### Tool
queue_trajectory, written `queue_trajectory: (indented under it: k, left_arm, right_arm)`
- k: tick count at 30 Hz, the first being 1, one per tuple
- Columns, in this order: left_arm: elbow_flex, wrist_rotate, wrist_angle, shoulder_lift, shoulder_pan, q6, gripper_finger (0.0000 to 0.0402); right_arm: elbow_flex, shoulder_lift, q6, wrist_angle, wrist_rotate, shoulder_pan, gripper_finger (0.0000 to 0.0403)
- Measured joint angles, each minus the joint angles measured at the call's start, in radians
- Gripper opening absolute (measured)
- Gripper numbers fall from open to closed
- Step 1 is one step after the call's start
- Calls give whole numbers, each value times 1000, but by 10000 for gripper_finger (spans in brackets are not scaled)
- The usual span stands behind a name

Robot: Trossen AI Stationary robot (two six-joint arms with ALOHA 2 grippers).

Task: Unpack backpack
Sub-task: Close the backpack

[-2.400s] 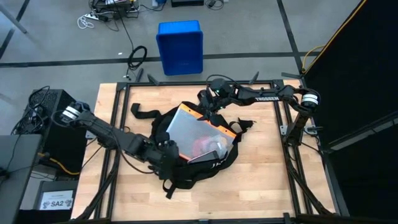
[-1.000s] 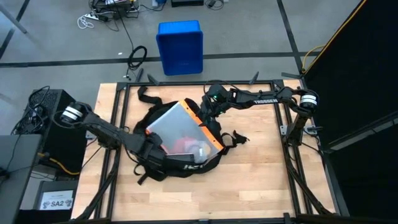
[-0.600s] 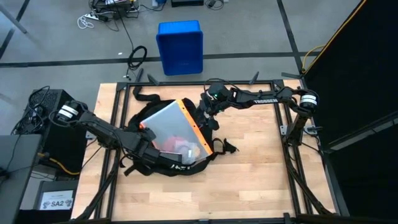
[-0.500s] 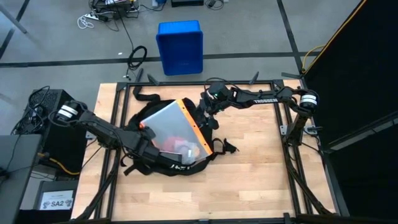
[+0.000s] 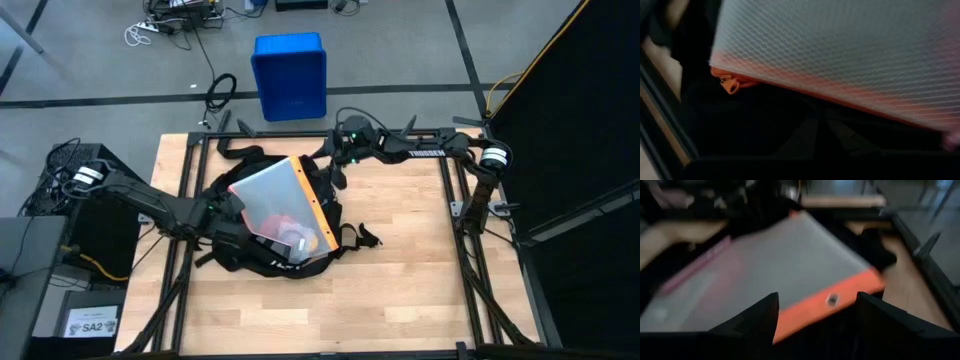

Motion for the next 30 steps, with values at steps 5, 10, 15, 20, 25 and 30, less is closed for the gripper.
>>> queue_trajectory:
  k: [5,10,15,20,25,30]
  left_arm:
    - [18,-55,-5,-82,0,19,0]
    - [65,-99,-6,-104,0,53,0]
    - [105,-105,14,-101,0,98,0]
    - [116,-103,58,-101,0,131,0]
    - [116,-91,59,-101,0,130,0]
    - [116,-73,58,-101,0,130,0]
  right_arm:
    - [0,7,61,46,-65,-66,238]
    - [0,7,59,64,-76,-73,244]
    - [-1,7,78,75,-72,-76,246]
    - [8,31,121,103,-147,-107,247]
    - [111,167,215,104,-299,-143,258]
    - [205,265,246,62,-338,-163,274]
